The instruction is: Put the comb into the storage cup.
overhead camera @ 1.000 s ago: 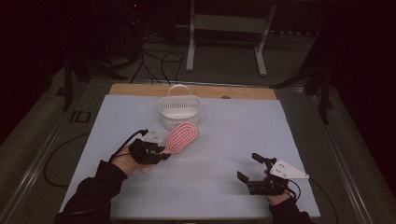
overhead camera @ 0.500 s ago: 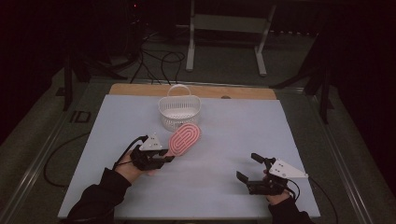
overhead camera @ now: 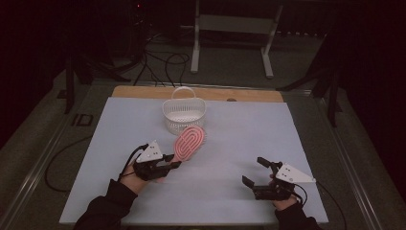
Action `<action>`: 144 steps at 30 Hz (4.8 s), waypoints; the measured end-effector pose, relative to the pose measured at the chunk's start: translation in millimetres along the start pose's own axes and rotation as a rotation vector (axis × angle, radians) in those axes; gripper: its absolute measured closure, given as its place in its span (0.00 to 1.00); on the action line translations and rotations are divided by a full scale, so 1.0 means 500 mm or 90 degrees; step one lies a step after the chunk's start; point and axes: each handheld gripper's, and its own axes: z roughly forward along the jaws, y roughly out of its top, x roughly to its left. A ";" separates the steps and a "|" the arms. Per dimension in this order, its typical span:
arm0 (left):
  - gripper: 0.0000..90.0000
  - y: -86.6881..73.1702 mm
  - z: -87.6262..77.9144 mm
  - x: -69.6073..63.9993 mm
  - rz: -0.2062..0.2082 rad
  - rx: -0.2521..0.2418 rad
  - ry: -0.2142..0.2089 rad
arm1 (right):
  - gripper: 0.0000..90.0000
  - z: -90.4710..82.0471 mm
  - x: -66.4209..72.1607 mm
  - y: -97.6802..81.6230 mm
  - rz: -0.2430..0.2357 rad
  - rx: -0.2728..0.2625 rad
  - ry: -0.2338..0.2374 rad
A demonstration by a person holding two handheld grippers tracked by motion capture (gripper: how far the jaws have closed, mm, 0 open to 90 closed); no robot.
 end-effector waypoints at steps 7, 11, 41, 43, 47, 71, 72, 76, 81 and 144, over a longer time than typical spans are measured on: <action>0.79 -0.008 0.000 -0.017 0.002 -0.040 0.007 | 0.10 0.000 0.000 0.000 0.001 0.001 0.000; 0.79 -0.014 -0.008 -0.025 0.005 -0.057 0.017 | 0.10 0.001 0.000 0.000 0.000 0.001 0.000; 0.79 -0.052 -0.031 -0.040 0.020 -0.060 0.109 | 0.10 -0.004 0.010 0.018 -0.010 0.009 -0.012; 0.79 -0.053 -0.036 -0.040 0.016 -0.063 0.113 | 0.10 -0.005 0.015 0.027 -0.019 0.013 -0.011; 0.79 -0.054 -0.039 -0.040 0.014 -0.067 0.118 | 0.10 -0.007 0.022 0.043 -0.026 0.016 -0.012; 0.79 -0.053 -0.040 -0.041 0.012 -0.070 0.117 | 0.10 -0.005 0.078 0.175 -0.056 0.040 0.007; 0.79 -0.053 -0.040 -0.041 0.013 -0.069 0.117 | 0.10 -0.005 0.078 0.175 -0.056 0.040 0.007; 0.79 -0.053 -0.040 -0.040 0.013 -0.069 0.117 | 0.10 0.003 0.083 0.189 -0.059 0.037 0.010; 0.79 -0.052 -0.040 -0.041 0.011 -0.071 0.118 | 0.09 0.013 0.092 0.209 -0.065 0.035 0.010; 0.79 -0.052 -0.040 -0.042 0.012 -0.081 0.118 | 0.09 0.232 0.215 0.278 0.200 -0.011 -0.016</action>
